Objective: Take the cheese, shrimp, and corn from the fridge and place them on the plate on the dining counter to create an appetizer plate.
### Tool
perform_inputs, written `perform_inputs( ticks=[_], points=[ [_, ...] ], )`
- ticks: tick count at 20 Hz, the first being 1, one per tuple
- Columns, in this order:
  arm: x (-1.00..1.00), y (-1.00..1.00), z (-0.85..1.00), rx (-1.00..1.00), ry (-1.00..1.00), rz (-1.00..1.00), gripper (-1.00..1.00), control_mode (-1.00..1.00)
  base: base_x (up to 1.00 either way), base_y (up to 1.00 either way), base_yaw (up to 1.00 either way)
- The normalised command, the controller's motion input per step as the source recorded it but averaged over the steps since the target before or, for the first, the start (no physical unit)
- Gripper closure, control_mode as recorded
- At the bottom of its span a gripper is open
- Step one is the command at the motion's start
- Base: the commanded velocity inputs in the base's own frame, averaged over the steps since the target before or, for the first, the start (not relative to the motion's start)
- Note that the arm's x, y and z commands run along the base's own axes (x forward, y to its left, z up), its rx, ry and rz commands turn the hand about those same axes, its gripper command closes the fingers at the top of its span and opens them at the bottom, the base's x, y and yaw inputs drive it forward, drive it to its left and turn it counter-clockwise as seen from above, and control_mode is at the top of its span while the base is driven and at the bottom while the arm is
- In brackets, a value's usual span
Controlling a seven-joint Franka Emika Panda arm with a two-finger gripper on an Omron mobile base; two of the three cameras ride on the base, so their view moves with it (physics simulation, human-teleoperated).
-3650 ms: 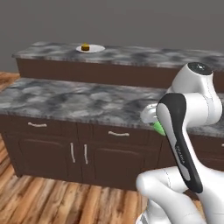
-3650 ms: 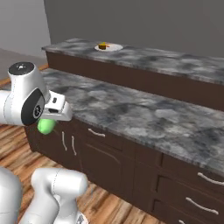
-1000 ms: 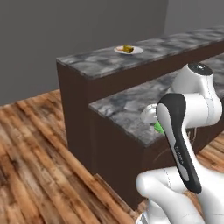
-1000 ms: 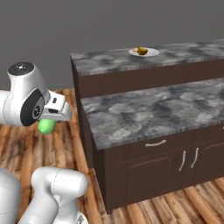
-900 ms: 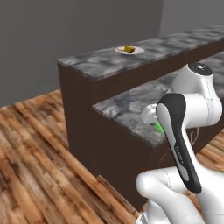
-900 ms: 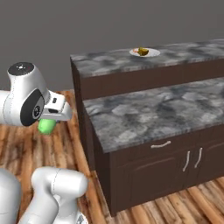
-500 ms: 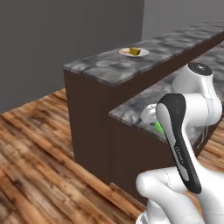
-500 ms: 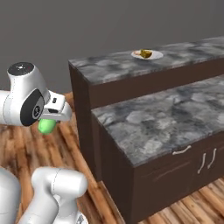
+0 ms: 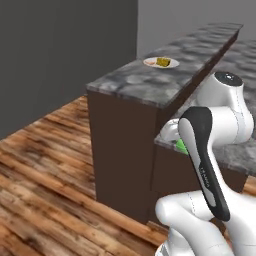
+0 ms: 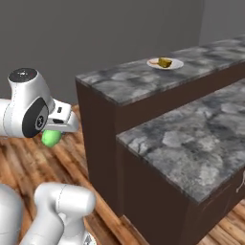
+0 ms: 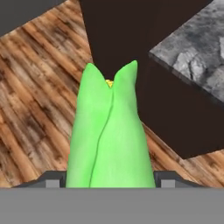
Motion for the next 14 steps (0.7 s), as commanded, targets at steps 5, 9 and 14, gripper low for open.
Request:
perform_inputs(
  ticks=[5, 9, 14],
  points=[
    [0.00, 0.00, 0.00, 0.00, 0.00, 0.00, 1.00, 1.00, 0.29, 1.00, -0.36],
    [0.00, 0.00, 0.00, 0.00, 0.00, 0.00, 1.00, 1.00, 0.24, 1.00, -0.37],
    [0.00, 0.00, 0.00, 0.00, 0.00, 0.00, 1.00, 1.00, 0.21, 1.00, -0.38]
  ],
)
